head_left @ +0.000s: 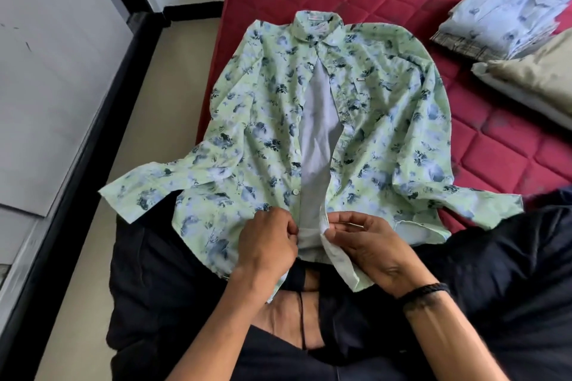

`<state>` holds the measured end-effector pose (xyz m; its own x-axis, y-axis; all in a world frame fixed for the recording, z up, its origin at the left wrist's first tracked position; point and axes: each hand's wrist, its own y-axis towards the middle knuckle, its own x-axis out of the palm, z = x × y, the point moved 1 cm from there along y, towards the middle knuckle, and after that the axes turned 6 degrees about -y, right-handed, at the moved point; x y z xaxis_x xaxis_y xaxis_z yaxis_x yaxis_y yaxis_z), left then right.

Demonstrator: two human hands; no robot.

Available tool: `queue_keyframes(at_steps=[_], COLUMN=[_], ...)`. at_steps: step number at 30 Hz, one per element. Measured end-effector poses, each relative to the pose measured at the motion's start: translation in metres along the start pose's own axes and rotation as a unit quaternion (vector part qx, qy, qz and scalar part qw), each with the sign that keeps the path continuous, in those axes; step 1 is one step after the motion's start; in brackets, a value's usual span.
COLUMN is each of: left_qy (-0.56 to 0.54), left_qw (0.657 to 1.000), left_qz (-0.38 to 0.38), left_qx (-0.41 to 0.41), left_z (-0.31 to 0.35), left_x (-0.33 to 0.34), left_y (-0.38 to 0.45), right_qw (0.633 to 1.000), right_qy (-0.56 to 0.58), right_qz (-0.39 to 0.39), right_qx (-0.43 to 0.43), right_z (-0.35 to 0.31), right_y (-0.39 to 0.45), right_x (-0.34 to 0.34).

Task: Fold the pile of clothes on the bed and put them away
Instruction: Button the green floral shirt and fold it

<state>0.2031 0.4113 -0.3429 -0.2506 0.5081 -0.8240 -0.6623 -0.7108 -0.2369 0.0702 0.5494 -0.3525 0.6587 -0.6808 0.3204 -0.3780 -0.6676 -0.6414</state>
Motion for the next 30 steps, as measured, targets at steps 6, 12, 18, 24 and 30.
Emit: queue_keyframes(at_steps=[6,12,18,24,30], left_qy=[-0.193,-0.302,-0.275,-0.225,-0.318], left_qw=[0.978,0.95,0.958,0.97,0.942], left_qz=[0.068,0.067,0.073,0.08,0.096], left_qx=[-0.026,-0.038,-0.045,-0.038,-0.05], left_z=[0.001,-0.001,-0.002,-0.002,-0.006], left_x=[-0.003,0.002,0.004,0.008,0.003], left_y=[-0.012,-0.015,-0.009,-0.007,-0.004], right_qw=[0.995,0.996,0.954,0.894,0.988], right_qy=[0.091,0.038,-0.23,-0.399,-0.141], right_qz=[-0.038,0.072,0.135,0.143,0.025], right_qx=[0.026,-0.035,-0.135,-0.144,-0.062], right_z=[-0.007,-0.015,-0.004,0.01,0.007], right_y=[0.0,0.024,0.043,0.033,0.01], right_x=[0.003,0.027,0.037,0.03,0.024])
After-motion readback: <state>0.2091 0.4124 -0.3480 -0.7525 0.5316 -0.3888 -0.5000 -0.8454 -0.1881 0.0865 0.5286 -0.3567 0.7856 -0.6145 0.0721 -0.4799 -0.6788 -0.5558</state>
